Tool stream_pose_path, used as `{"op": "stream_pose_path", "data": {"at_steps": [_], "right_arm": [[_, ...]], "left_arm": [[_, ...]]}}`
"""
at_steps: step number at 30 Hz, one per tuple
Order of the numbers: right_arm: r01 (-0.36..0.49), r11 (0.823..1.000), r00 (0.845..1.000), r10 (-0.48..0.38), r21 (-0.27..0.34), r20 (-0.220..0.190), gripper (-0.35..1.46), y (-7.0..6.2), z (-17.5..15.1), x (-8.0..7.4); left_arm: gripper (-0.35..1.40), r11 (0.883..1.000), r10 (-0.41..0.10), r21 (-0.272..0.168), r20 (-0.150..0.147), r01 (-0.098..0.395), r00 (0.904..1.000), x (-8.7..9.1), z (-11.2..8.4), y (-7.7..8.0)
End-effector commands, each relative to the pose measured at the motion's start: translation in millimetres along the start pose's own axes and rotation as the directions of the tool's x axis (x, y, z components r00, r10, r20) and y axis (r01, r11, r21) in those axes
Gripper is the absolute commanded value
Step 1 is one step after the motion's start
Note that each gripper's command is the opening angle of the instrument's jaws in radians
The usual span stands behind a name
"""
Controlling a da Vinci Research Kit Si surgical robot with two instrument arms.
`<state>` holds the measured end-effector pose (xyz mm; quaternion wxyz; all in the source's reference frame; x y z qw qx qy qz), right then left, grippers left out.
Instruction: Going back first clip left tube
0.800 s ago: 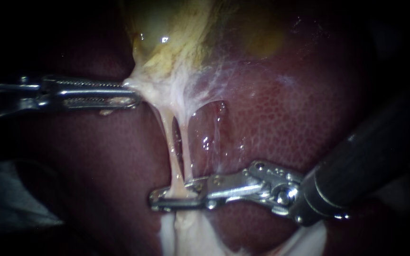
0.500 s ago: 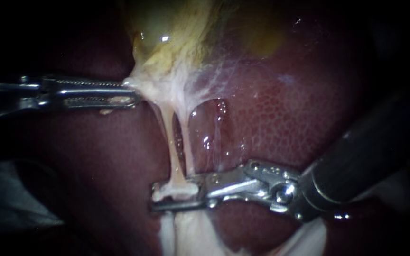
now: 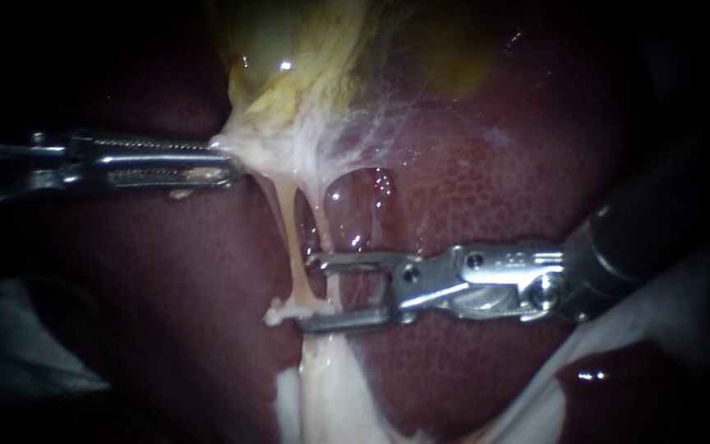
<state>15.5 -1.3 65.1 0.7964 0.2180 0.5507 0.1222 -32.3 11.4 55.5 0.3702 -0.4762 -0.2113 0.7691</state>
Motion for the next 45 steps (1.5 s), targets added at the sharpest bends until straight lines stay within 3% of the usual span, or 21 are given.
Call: {"op": "stream_pose_path", "data": {"at_steps": [1, 5, 9, 18, 26, 30, 36, 40, 45], "right_arm": [[0.022, 1.000, 1.000, -0.022, 0.000, 0.017, 0.49, -0.1, -0.6, 0.2], [0.113, 0.994, 0.990, -0.112, -0.005, 0.084, 0.49, -0.7, -4.0, 1.3], [0.178, 0.984, 0.977, -0.176, -0.012, 0.119, 0.48, -1.1, -7.4, 2.4], [0.211, 0.975, 0.968, -0.201, -0.061, 0.148, 0.49, 0.0, -14.0, 4.4], [0.203, 0.978, 0.970, -0.194, -0.051, 0.144, 0.49, 0.2, -14.4, 4.2], [0.203, 0.978, 0.971, -0.194, -0.050, 0.138, 0.49, 0.2, -14.4, 4.2], [0.202, 0.978, 0.972, -0.194, -0.047, 0.130, 0.50, 0.2, -14.5, 4.2], [0.201, 0.979, 0.973, -0.195, -0.043, 0.125, 0.50, 0.2, -14.5, 4.2], [0.201, 0.979, 0.973, -0.195, -0.041, 0.121, 0.50, 0.2, -14.5, 4.2]], "left_arm": [[-0.35, 1.000, 0.000, 0.001, 0.000, 0.000, 1.0000, 0.0, -0.1, -0.1], [-0.35, 1.000, 0.000, 0.003, 0.000, 0.000, 1.0000, 0.0, -0.3, -0.2], [-0.35, 1.000, 0.000, 0.006, -0.001, 0.000, 1.0000, 0.0, -0.4, -0.2], [-0.35, 1.000, -0.001, 0.006, -0.001, 0.001, 1.0000, 0.1, -0.2, -0.3], [-0.35, 1.000, 0.001, 0.010, -0.002, -0.001, 1.0000, -0.2, 0.7, -0.8], [-0.35, 1.000, 0.007, 0.019, -0.005, -0.007, 1.0000, -1.2, 2.5, -1.6], [-0.35, 1.000, 0.006, 0.026, -0.011, -0.006, 0.9999, -1.2, 4.6, -3.0], [-0.35, 0.999, 0.004, 0.034, 0.002, -0.004, 1.0000, -1.7, 6.0, -4.2], [-0.35, 0.999, 0.006, 0.043, 0.006, -0.007, 1.0000, -2.1, 6.8, -4.5]]}}
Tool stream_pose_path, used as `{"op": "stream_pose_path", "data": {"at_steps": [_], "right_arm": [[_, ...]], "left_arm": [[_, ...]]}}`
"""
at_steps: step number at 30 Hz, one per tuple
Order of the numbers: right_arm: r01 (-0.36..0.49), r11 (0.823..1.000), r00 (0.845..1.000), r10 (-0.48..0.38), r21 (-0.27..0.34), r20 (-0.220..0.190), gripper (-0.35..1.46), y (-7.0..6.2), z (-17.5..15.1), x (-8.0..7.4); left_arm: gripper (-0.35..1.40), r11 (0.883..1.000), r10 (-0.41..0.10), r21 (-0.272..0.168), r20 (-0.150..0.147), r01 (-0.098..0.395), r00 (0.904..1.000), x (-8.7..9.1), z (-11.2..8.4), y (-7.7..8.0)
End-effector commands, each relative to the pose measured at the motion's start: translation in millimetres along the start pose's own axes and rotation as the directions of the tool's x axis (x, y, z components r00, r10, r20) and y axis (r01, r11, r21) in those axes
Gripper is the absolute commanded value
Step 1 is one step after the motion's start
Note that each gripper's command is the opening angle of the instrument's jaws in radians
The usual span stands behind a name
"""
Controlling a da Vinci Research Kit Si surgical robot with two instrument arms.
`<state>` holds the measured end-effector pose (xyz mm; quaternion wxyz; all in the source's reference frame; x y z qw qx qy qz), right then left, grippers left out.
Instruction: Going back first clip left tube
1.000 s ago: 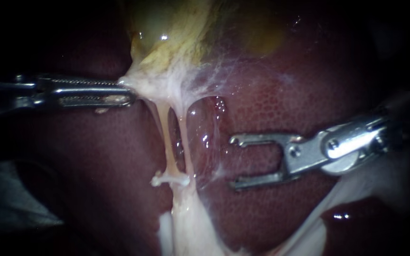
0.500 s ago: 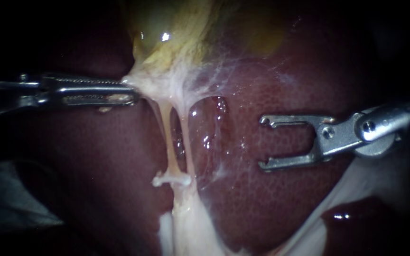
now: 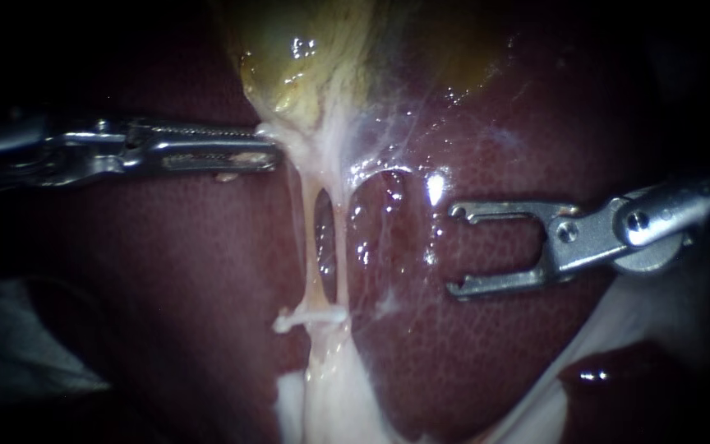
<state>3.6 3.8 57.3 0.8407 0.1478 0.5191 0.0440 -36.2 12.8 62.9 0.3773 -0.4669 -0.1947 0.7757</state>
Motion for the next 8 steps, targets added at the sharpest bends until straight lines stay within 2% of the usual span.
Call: {"op": "stream_pose_path", "data": {"at_steps": [1, 8], "right_arm": [[0.000, 1.000, 1.000, 0.000, 0.000, 0.000, 0.50, 0.0, 0.0, 0.0], [0.000, 1.000, 1.000, 0.000, 0.016, -0.010, 0.50, -0.1, -0.1, 0.1]], "left_arm": [[-0.35, 1.000, 0.000, 0.001, 0.000, 0.000, 1.0000, 0.0, 0.0, 0.1], [-0.35, 1.000, 0.006, -0.001, 0.001, -0.006, 1.0000, 0.0, -0.4, 0.1]]}}
